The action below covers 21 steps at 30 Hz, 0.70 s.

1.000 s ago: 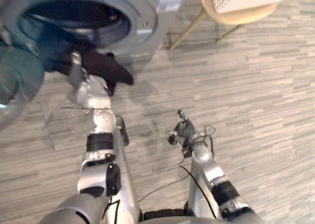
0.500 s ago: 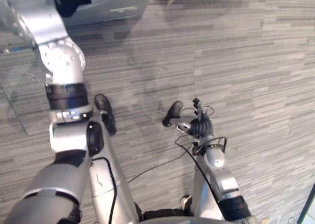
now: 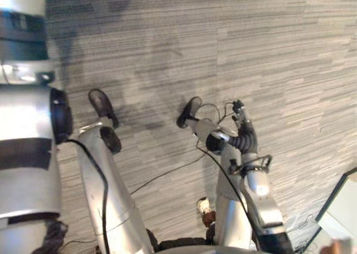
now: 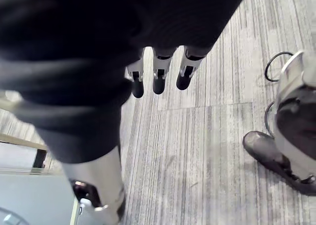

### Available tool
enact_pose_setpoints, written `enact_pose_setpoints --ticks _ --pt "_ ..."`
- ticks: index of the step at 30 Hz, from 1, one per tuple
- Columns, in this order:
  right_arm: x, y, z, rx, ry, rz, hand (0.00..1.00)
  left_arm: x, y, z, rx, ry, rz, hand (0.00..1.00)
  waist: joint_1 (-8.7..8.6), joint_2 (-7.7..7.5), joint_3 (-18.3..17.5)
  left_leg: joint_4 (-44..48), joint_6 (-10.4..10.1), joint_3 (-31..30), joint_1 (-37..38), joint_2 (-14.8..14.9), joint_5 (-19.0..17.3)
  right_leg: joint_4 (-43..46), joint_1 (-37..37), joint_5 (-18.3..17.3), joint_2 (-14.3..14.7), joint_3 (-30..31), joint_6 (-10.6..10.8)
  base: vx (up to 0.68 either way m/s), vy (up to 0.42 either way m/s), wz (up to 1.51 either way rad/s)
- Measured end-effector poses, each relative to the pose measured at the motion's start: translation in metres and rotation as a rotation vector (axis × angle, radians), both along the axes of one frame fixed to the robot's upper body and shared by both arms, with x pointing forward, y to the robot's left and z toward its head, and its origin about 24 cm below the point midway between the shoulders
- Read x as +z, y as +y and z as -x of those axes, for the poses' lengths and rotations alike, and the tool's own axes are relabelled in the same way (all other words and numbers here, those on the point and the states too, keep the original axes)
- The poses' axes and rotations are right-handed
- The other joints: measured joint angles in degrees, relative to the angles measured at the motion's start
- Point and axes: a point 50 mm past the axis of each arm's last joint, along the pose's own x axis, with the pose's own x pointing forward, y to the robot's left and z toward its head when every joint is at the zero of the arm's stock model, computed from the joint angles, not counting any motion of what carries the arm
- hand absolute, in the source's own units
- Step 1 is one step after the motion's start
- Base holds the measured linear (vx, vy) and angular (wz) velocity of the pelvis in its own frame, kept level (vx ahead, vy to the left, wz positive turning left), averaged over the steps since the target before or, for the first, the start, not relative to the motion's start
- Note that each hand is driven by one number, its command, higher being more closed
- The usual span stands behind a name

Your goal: Pick up the laundry basket with both hands and put the clothes into the washing machine.

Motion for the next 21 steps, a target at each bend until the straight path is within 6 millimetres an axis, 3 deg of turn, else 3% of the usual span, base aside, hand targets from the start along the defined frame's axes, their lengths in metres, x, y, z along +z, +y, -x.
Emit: enact_pose_setpoints --ticks 3,5,7,11,15,21 --pt "-0.003 -0.002 0.002 0.004 0.010 -0.001 0.00 0.008 -0.004 -0.009 0.138 0.074 -0.098 0.00 -0.11 -1.17 -0.8 -0.5 0.3 1.0 -0.1 0.3 0.2 -1.1 -0.2 0.8 -0.3 0.2 0.8 -0.07 0.038 -0.01" --pt "-0.002 -0.001 0.002 0.021 0.005 0.003 0.00 0.016 -0.002 -0.019 0.462 0.201 -0.299 0.00 -0.40 -2.28 -1.6 -1.6 0.5 3.2 0.0 1.6 0.2 -3.1 0.0 1.2 -0.6 -0.3 1.3 -0.07 0.041 -0.07" --pt "-0.002 0.000 0.002 0.027 0.006 0.005 0.00 0.014 0.004 -0.029 0.729 0.303 -0.413 0.00 -1.16 -2.28 -1.6 -1.9 1.8 4.6 0.7 2.0 1.3 -4.5 0.7 3.4 -0.6 -0.4 1.4 -0.06 0.045 -0.05" --pt "0.002 0.002 0.010 0.062 -0.011 0.009 0.00 0.000 0.012 -0.052 1.102 0.476 -0.568 0.00 -2.52 -2.27 -1.6 -2.0 3.5 6.1 2.3 2.3 1.6 -6.6 2.2 5.7 -0.2 0.1 1.2 -0.04 0.047 -0.09" --pt "-0.003 0.003 0.021 0.112 0.002 0.025 0.00 -0.013 0.039 -0.059 1.196 0.612 -0.596 0.00 -2.75 -2.29 -1.6 -5.1 3.4 8.5 7.9 3.9 1.6 -11.2 6.6 6.9 1.6 0.5 1.2 -0.02 0.003 -0.09" --pt "-0.017 -0.002 0.039 0.201 0.079 0.105 0.00 -0.008 0.061 -0.046 1.252 0.630 -0.537 0.00 -2.07 -2.27 -1.7 -7.4 2.8 9.9 11.0 6.0 2.0 -16.2 9.2 8.6 4.8 0.7 0.8 0.01 -0.024 -0.21"
